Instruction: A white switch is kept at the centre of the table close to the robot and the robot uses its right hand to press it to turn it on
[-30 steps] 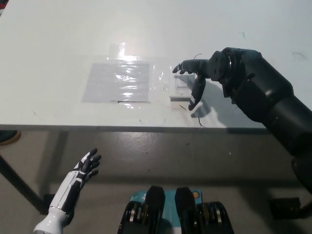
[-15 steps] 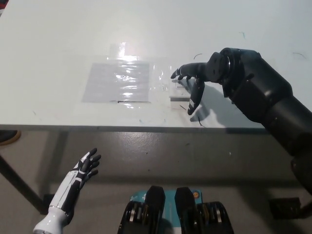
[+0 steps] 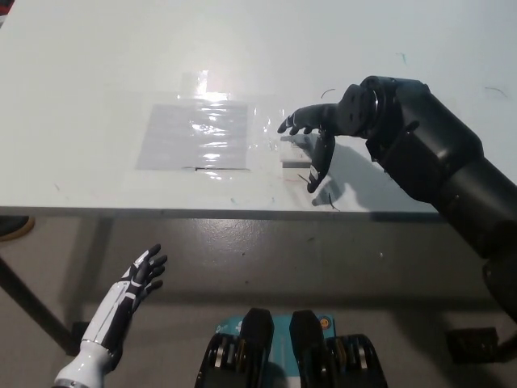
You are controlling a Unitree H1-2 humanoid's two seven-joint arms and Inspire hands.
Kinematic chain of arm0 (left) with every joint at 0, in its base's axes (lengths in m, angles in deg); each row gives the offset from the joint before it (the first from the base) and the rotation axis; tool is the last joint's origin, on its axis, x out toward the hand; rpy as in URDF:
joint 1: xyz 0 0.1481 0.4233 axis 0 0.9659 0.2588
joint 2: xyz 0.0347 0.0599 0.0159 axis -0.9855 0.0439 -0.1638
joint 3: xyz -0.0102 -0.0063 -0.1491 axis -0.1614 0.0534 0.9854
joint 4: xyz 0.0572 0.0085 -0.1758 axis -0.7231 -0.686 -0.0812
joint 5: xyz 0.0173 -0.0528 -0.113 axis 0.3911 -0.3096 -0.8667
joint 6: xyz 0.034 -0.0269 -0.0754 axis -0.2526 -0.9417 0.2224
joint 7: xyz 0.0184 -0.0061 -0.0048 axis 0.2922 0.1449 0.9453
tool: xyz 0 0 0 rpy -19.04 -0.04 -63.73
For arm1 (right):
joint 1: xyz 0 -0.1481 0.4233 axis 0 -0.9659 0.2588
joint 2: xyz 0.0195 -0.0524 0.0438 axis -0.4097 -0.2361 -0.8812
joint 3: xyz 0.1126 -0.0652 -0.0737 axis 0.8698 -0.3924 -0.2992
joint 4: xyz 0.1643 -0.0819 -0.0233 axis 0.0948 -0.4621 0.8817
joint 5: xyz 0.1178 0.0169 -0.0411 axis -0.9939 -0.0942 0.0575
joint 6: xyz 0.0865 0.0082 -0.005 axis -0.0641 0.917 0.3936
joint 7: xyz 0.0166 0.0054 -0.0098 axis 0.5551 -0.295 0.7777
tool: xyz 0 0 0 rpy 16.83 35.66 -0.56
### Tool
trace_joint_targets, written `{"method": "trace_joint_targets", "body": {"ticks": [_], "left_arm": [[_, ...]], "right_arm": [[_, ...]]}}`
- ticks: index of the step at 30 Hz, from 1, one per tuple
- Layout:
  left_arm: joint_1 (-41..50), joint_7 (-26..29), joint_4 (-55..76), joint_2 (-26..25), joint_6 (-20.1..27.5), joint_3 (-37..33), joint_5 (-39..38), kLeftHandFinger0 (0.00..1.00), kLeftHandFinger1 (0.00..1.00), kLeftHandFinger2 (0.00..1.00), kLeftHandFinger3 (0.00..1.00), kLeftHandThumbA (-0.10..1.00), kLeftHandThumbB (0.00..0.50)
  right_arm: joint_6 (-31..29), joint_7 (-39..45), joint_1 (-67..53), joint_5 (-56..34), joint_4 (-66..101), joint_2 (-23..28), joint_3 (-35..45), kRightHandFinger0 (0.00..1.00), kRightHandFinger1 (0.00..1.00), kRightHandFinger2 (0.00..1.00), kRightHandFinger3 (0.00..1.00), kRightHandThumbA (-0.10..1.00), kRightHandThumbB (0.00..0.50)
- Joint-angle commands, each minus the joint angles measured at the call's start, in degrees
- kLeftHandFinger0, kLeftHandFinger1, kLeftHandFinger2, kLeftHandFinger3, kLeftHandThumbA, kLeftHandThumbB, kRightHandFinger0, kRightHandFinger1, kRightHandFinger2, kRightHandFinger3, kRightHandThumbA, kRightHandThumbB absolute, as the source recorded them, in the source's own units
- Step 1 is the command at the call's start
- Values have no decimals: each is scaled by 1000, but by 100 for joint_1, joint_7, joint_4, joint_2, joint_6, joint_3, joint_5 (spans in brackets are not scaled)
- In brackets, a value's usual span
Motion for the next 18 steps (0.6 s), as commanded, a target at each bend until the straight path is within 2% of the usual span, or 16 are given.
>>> {"method": "trace_joint_targets", "body": {"ticks": [1, 11, 18], "left_arm": [[-119, -73, 205, -91, -13, 47, -70, 1000, 1000, 1000, 1000, 1000, 66], [-131, -48, 171, -80, 31, 49, -36, 1000, 1000, 1000, 1000, 1000, 69], [-140, -44, 199, -81, 19, 57, -38, 1000, 1000, 1000, 1000, 1000, 56]], "right_arm": [[41, 110, 288, 119, 90, 73, 89, 1000, 1000, 1000, 1000, 1000, 317], [67, 101, 211, 124, 33, 45, 163, 1000, 1000, 1000, 1000, 1000, 330], [-54, 77, 144, 190, 17, 26, 109, 1000, 1000, 1000, 1000, 1000, 321]]}}
